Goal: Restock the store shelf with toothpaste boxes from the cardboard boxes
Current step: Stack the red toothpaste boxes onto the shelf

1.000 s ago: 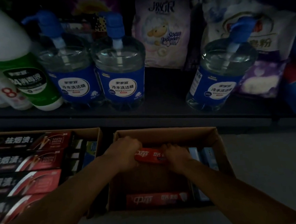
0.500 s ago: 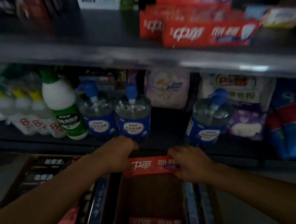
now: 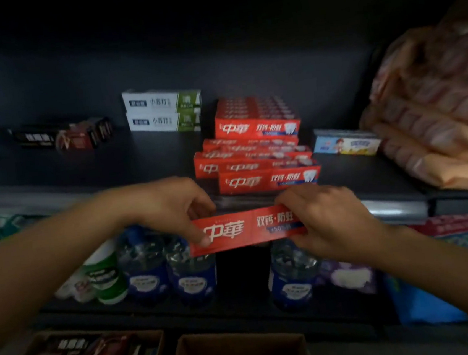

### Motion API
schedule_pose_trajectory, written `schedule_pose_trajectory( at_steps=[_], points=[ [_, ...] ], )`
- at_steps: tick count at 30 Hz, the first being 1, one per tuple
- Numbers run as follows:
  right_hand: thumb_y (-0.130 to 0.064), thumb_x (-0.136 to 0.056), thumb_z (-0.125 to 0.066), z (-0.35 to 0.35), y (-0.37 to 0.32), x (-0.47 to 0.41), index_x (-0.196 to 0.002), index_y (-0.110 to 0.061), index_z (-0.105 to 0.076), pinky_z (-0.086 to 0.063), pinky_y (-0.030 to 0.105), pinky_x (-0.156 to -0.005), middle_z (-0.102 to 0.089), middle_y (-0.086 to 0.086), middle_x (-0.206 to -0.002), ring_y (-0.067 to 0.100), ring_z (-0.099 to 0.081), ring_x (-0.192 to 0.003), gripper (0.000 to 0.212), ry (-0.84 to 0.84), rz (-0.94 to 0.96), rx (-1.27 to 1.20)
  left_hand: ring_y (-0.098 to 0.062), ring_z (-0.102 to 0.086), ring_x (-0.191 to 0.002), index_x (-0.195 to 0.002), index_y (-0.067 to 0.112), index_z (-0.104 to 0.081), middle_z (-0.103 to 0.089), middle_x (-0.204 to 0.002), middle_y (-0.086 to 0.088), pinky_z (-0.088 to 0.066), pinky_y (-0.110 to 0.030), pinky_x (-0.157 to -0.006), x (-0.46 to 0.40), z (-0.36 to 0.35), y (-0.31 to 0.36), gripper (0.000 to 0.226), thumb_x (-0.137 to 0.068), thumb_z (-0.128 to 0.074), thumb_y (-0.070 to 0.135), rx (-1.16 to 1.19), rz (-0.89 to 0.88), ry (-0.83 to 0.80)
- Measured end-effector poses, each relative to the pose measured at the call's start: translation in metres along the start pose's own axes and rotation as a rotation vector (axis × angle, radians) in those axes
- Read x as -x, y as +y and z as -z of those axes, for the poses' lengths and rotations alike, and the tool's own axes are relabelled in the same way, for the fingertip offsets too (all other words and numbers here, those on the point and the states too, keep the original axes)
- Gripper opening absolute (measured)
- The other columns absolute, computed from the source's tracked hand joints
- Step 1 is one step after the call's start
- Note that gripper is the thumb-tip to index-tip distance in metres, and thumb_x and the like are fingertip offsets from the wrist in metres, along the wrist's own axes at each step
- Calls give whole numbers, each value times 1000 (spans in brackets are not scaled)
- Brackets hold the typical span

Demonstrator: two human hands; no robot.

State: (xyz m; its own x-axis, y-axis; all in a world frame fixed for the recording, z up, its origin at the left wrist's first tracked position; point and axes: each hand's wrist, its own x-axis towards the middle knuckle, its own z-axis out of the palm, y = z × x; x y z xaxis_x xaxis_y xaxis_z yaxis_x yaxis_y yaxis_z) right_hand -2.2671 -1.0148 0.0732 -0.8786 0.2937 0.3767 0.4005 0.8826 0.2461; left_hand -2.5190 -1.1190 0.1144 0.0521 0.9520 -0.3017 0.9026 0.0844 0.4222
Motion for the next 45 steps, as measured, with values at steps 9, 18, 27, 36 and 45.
schedule_pose_trajectory(
  at_steps=[9,18,27,36,45],
  points=[
    [-36,-68,-79,35,66,-41,-110,-14,-51,-51,40,-79,-58,5,-107,28,-57,-97,55,93,-84,-44,-9,-66,-87,-102,16,-67,-70,-95,3,-53,-23,-80,-25,68,41,34,-72,-82,11,75,9,277],
    [-24,-80,-72,39,118,-86,-105,-20,-53,-52,33,-81,-63,-1,-111,13,-56,-89,32,-43,-291,-275,-15,-63,-103,-116,16,-64,-68,-111,1,-49,-40,-98,-70,96,39,49,-71,-83,15,-92,27,513],
    [-26,-82,-70,3,140,-115,-106,-22,-52,-54,40,-85,-62,-3,-111,16,-61,-97,30,-134,-350,-243,-20,-55,-112,-118,21,-55,-56,-121,1,-45,-40,-99,-121,96,23,50,-75,-78,14,-130,120,552],
    [-25,-86,-62,-19,144,-127,-106,-21,-51,-52,39,-84,-60,0,-114,18,-59,-98,23,-176,-321,-159,-20,-56,-110,-105,21,-63,-57,-120,-2,-48,-38,-96,-149,87,7,31,-79,-73,9,-172,130,624],
    [-28,-88,-61,-21,145,-132,-117,-21,-54,-50,38,-89,-53,0,-123,17,-54,-107,30,-143,-301,-87,-17,-59,-105,-99,15,-72,-65,-113,-2,-45,-32,-93,-149,95,4,21,-79,-74,11,-220,124,672]
  ],
)
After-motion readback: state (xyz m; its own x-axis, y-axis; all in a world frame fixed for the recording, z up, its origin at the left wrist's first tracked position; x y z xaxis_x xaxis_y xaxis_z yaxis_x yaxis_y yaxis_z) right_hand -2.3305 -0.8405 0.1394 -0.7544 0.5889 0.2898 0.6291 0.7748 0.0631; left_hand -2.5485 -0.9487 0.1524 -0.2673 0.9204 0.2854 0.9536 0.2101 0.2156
